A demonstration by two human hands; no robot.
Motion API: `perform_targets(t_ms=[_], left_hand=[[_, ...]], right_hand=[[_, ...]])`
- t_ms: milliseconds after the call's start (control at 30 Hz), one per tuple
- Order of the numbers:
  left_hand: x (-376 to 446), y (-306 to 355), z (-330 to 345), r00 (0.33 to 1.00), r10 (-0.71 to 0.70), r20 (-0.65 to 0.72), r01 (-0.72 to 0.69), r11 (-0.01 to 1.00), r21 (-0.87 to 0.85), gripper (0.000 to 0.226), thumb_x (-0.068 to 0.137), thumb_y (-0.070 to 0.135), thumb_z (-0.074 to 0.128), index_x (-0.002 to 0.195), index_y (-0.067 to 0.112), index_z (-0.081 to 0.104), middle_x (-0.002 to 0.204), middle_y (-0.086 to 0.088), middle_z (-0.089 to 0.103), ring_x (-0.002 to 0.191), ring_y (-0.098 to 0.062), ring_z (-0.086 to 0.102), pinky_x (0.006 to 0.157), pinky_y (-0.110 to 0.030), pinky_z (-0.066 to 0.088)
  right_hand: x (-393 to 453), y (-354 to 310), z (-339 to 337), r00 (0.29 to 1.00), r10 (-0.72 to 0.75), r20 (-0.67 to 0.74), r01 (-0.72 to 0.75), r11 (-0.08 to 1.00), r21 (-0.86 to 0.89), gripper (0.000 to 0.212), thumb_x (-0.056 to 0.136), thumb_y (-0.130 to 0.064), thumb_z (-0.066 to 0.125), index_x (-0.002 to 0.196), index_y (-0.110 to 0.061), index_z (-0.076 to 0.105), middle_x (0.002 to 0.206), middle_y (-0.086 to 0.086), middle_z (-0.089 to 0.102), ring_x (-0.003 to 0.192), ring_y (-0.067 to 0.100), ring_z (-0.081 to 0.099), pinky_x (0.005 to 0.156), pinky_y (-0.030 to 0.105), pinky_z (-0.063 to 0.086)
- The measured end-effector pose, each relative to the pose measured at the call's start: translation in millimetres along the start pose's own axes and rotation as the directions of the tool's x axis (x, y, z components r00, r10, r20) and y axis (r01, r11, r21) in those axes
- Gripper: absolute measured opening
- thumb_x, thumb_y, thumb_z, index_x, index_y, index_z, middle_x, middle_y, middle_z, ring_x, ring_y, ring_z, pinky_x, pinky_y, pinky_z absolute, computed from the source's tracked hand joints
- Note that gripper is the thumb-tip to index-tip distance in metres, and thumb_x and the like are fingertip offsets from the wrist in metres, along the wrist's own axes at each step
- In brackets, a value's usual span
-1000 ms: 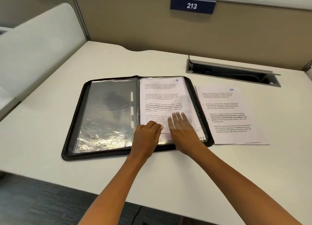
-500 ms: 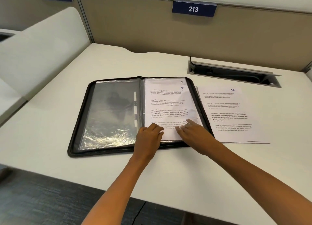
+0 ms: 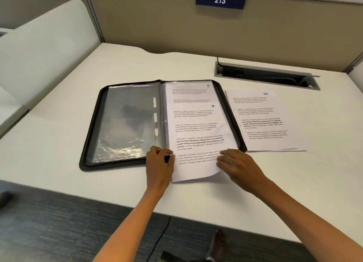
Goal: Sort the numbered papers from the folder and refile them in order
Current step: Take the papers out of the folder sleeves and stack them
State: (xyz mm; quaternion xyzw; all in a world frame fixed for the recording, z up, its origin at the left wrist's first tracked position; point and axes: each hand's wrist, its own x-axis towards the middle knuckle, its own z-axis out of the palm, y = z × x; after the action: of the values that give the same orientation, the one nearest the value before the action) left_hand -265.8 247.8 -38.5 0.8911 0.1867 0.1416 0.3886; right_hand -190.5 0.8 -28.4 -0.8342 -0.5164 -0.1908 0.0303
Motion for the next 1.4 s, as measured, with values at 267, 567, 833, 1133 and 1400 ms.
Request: perform_targets(t_ms=[267,567,833,1133,1400], left_hand=[[-20.6,6.2,0.4,0.979,-0.199,0.047,0.204,0.971,-0.125,0.011,0.086,0.01,0.065,0.097,0.01,0.066,0.109,-0.003,0.053,0.082,-0.011,0.057,0.077,-0.021,0.043],[-44.4,10.0,-7.6,0.93,-0.339,0.139,0.366,0.88,-0.302,0.022,0.078,0.002,0.072,0.094,0.012,0.062,0.086,0.002,0.062,0.08,-0.015,0.061,0.075,-0.024,0.049],[-63.9,7.9,-13.7,0.922,-0.326,0.211,0.377,0.878,-0.294,0.016,0.08,0.003,0.07,0.084,0.018,0.065,0.084,0.005,0.066,0.081,-0.015,0.065,0.081,-0.036,0.055],[-107.3,17.2,-5.3,0.883,-0.357,0.306,0.455,0.813,-0.363,0.015,0.079,0.002,0.07,0.083,0.016,0.064,0.09,-0.002,0.068,0.084,-0.021,0.067,0.075,-0.034,0.058],[-128.9,50.1,2.4,0.855,-0.34,0.391,0.511,0.678,-0.528,0.016,0.082,-0.003,0.065,0.088,0.013,0.068,0.089,-0.002,0.072,0.074,-0.019,0.071,0.07,-0.024,0.055]], right_hand=[[-38.4,-32.6,-20.7,0.984,0.118,0.133,-0.145,0.966,0.213,0.016,0.071,-0.034,0.081,0.079,-0.022,0.074,0.118,0.006,0.067,0.113,0.031,0.06,0.092,0.041,0.047],[-7.9,-35.2,-18.4,0.388,0.882,0.268,-0.798,0.176,0.576,0.042,0.079,-0.022,0.077,0.116,-0.011,0.063,0.118,0.008,0.062,0.1,0.025,0.061,0.09,0.038,0.049],[-28.2,-34.4,-19.4,0.111,0.9,0.421,-0.803,-0.168,0.572,0.028,0.073,-0.011,0.08,0.099,-0.009,0.071,0.08,0.005,0.066,0.089,0.026,0.064,0.075,0.029,0.047],[-73.6,-38.2,-47.3,0.099,0.856,0.507,-0.636,-0.338,0.694,0.017,0.066,-0.008,0.083,0.076,-0.015,0.072,0.083,0.008,0.071,0.076,0.023,0.062,0.066,0.028,0.045],[-103.7,-29.3,-85.5,0.109,0.857,0.504,-0.558,-0.368,0.744,0.017,0.065,-0.002,0.081,0.079,-0.008,0.074,0.081,0.013,0.073,0.074,0.029,0.068,0.08,0.04,0.056]])
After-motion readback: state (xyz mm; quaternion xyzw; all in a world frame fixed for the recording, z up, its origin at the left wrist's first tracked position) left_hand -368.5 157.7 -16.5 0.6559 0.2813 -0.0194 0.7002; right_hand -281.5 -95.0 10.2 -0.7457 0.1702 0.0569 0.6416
